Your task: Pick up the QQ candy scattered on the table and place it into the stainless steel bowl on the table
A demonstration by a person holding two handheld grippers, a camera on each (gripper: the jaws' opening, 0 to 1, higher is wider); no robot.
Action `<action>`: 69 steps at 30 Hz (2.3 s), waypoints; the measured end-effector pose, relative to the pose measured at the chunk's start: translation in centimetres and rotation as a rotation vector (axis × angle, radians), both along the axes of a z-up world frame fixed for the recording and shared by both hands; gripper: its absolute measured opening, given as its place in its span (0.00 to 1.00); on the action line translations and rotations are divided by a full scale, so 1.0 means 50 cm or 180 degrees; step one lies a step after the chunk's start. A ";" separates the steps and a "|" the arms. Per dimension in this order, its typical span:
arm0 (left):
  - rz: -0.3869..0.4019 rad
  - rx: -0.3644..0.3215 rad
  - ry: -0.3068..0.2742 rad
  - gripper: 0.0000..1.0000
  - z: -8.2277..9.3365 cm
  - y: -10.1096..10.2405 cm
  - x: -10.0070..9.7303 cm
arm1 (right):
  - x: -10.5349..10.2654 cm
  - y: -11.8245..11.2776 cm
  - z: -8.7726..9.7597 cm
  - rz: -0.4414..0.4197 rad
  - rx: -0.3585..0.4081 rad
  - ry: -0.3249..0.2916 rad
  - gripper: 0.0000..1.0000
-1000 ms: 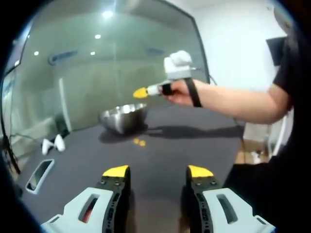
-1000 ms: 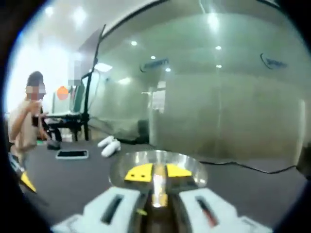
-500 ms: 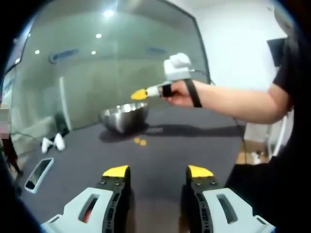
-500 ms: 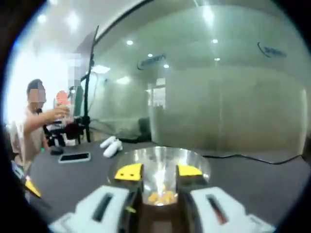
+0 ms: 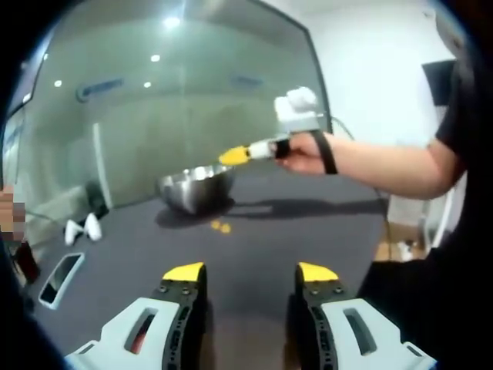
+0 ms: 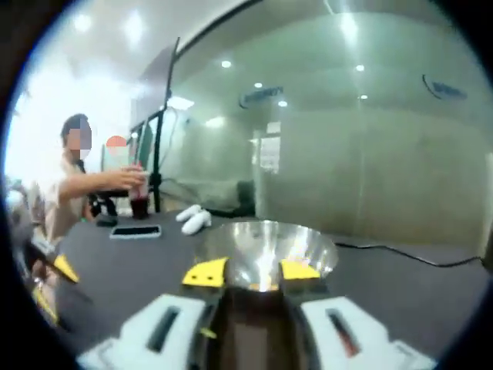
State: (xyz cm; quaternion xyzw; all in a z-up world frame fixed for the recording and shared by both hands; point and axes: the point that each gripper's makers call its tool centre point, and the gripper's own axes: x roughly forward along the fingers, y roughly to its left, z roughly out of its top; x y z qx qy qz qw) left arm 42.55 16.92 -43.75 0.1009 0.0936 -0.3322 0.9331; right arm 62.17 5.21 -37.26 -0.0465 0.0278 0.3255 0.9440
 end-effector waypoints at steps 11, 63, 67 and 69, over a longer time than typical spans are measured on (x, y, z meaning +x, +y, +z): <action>-0.0014 -0.0027 -0.0023 0.47 0.003 -0.004 0.002 | -0.113 -0.020 -0.071 0.0352 -0.0132 0.0081 0.24; 0.0040 -0.0037 0.0010 0.47 -0.004 0.013 -0.008 | -0.112 0.166 -0.206 0.0965 -0.0603 0.0598 0.10; 0.0047 -0.0041 0.0002 0.47 -0.002 0.015 -0.009 | -0.117 0.155 -0.181 0.0867 -0.0483 0.0526 0.10; 0.0057 -0.0045 0.0002 0.47 -0.002 0.017 -0.009 | -0.112 0.137 -0.162 0.0675 -0.0386 0.0431 0.10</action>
